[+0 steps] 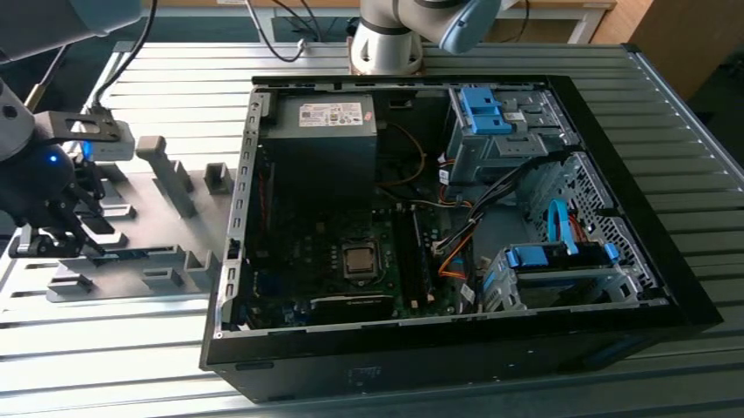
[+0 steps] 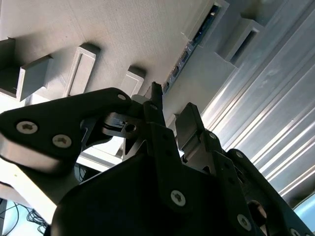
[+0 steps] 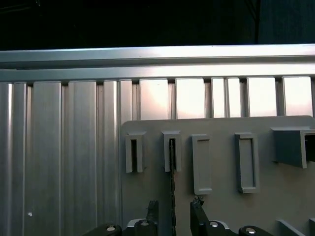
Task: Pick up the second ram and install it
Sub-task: 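Pick up the second ram and move it above second insertion slot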
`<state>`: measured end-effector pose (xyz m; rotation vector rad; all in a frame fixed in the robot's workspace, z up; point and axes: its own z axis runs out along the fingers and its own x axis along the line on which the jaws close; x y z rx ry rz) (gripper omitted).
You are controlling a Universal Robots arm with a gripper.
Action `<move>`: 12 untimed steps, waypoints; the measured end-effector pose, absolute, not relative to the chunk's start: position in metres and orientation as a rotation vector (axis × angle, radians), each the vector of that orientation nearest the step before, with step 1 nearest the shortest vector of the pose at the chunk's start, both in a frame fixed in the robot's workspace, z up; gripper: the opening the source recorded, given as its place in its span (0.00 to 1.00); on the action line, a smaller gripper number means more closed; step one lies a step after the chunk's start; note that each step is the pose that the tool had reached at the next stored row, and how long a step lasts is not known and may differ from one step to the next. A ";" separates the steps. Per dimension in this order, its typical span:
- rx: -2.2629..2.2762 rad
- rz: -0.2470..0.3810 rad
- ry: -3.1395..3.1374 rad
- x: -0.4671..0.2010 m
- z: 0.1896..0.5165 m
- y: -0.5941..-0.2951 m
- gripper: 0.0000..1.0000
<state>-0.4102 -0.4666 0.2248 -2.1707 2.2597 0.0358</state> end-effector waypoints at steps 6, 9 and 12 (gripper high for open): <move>-2.171 0.035 2.259 -0.411 0.218 -0.467 0.39; -2.171 0.035 2.258 -0.412 0.213 -0.466 0.39; -2.171 0.035 2.258 -0.412 0.209 -0.466 0.39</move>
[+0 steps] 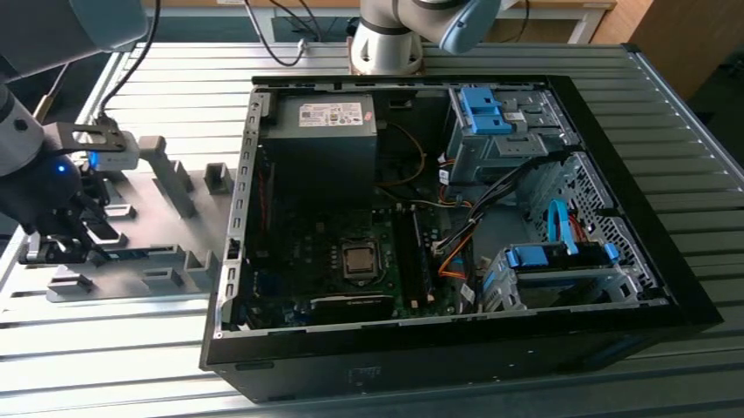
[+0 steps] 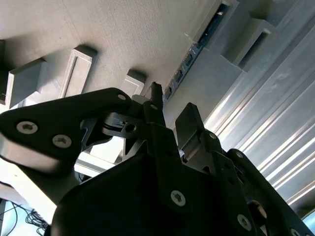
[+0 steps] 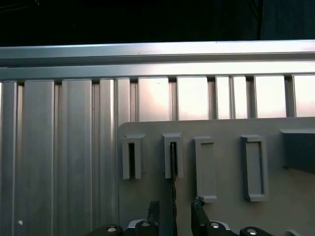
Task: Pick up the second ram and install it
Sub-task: 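Pick up the second ram and move it above second insertion slot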
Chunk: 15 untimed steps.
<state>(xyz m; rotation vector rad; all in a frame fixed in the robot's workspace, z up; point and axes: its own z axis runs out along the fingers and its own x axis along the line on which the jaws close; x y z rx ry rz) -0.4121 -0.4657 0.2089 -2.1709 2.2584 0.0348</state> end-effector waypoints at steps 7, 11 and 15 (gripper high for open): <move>-2.171 0.035 2.258 -0.412 0.198 -0.466 0.39; -2.171 0.035 2.259 -0.412 0.196 -0.466 0.37; -2.171 0.035 2.258 -0.412 0.194 -0.466 0.30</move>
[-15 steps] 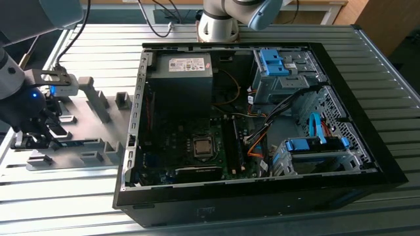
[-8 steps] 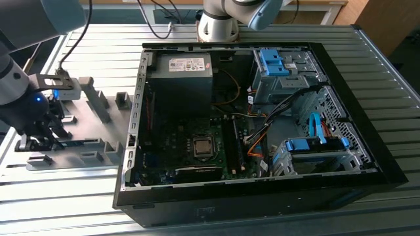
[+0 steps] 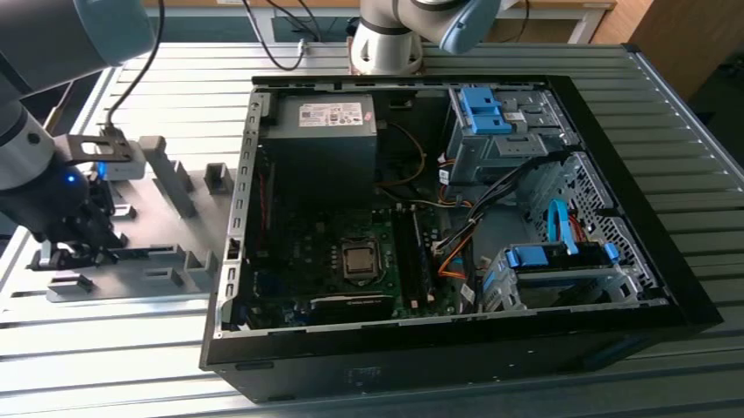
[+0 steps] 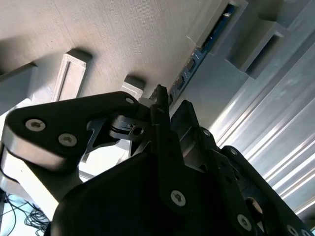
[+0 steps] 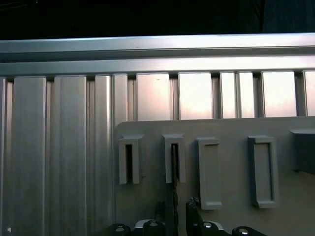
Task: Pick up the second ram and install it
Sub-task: 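Pick up the second ram and move it above second insertion slot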
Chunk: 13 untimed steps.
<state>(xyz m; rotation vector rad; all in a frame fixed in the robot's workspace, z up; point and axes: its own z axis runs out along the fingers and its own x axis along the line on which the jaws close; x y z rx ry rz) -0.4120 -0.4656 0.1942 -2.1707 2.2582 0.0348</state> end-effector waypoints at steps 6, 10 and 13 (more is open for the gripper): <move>-2.171 0.035 2.258 -0.412 0.192 -0.466 0.29; -2.171 0.035 2.258 -0.412 0.192 -0.466 0.22; -2.171 0.035 2.258 -0.412 0.192 -0.466 0.14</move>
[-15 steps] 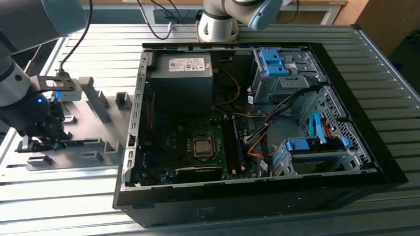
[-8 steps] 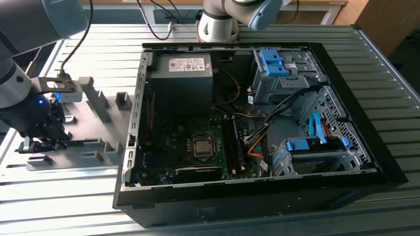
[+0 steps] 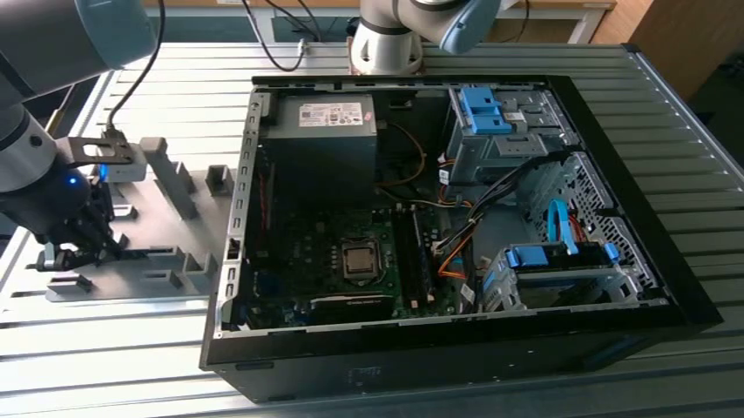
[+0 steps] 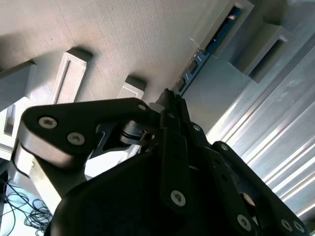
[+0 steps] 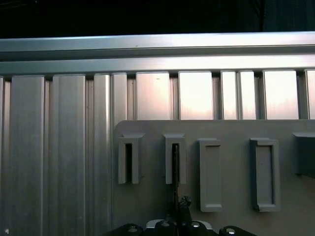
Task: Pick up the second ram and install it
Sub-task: 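Pick up the second ram and move it above second insertion slot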
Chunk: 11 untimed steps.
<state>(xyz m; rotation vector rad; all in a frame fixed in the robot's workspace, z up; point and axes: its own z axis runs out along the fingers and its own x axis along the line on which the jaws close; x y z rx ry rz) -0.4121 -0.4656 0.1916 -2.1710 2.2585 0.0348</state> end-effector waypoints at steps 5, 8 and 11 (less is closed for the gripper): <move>-2.171 0.035 2.258 -0.412 0.192 -0.466 0.14; -2.171 0.035 2.258 -0.412 0.191 -0.466 0.14; -2.177 0.035 2.252 -0.412 0.192 -0.466 0.14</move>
